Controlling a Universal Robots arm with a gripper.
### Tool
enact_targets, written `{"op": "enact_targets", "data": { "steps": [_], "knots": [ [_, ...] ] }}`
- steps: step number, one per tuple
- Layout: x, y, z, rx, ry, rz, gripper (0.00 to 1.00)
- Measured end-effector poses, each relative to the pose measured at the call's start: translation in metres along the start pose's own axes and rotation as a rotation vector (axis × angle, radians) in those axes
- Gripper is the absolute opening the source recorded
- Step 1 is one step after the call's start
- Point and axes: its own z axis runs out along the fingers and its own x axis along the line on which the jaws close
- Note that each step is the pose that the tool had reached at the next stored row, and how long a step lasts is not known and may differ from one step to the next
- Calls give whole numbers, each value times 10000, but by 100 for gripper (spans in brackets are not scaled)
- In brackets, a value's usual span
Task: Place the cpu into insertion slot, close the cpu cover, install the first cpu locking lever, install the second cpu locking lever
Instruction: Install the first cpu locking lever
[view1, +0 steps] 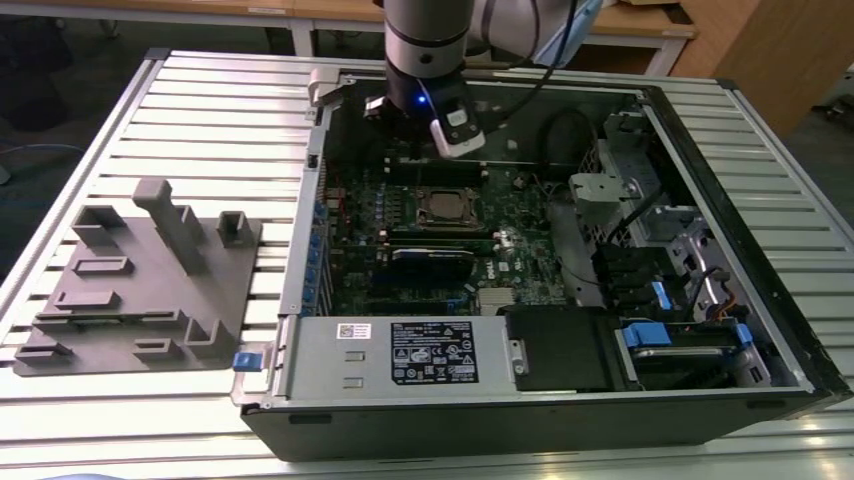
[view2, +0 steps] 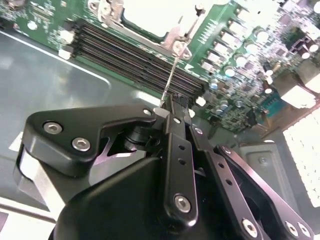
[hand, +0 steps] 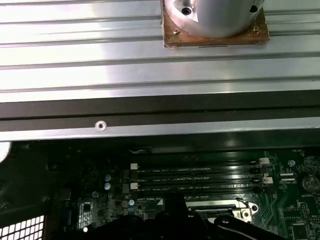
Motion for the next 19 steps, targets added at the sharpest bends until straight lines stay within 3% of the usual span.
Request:
{"op": "enact_targets", "data": {
  "steps": [5,14,19],
  "knots": [
    [-93,5,2,1,4,1,11],
    [-95,5,6,5,-15,-6,11],
    [-96,5,7,129,-26,-6,11]
  ]
}}
